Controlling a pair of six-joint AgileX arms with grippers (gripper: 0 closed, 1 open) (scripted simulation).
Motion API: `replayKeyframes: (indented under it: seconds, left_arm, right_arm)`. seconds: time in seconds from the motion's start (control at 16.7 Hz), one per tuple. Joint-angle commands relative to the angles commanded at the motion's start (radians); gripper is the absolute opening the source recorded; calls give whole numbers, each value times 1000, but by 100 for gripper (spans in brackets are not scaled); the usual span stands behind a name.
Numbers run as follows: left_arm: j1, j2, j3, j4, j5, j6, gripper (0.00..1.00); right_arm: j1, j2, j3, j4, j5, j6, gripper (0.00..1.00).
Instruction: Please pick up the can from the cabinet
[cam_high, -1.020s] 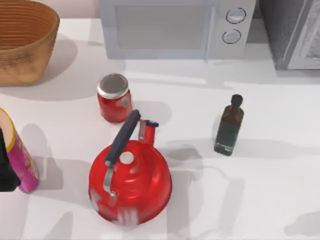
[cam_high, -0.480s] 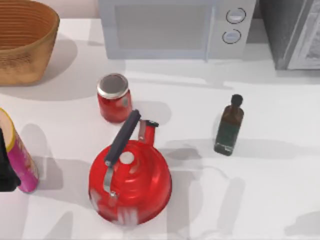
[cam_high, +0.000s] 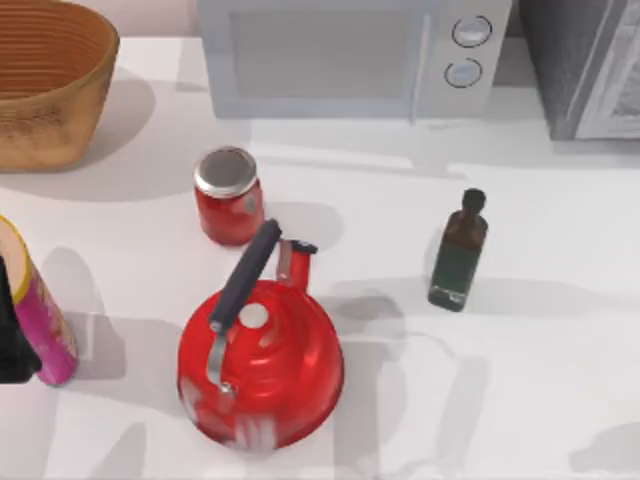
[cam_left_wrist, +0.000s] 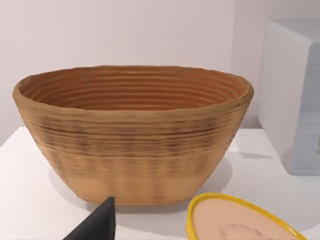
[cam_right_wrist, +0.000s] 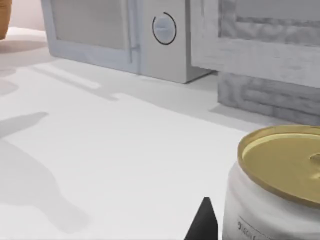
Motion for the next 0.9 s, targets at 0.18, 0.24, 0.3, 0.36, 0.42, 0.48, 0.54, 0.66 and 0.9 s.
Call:
replayKeyframes:
  seconds: [0.18,0.24,0.3,0.36,0.42,0.48,0.54,0.66,0.9]
  left_arm:
    - [0,0,0,0,0,0,100]
    - [0,0,0,0,0,0,100]
    - [0,0,0,0,0,0,100]
    - [0,0,0,0,0,0,100]
    - [0,0,0,0,0,0,100]
    - [0,0,0,0,0,0,100]
    - [0,0,0,0,0,0,100]
    - [0,0,0,0,0,0,100]
    - [0,0,0,0,0,0,100]
  right_arm:
    - [0,0,0,0,0,0,8]
    - [0,0,0,0,0,0,15]
    - [0,0,0,0,0,0,23]
    - [0,0,0,0,0,0,30]
    - [0,0,0,0,0,0,38]
    - [0,0,0,0,0,0,45]
    - [0,0,0,0,0,0,53]
    - [0,0,0,0,0,0,68]
    - [0,0,0,0,0,0,98]
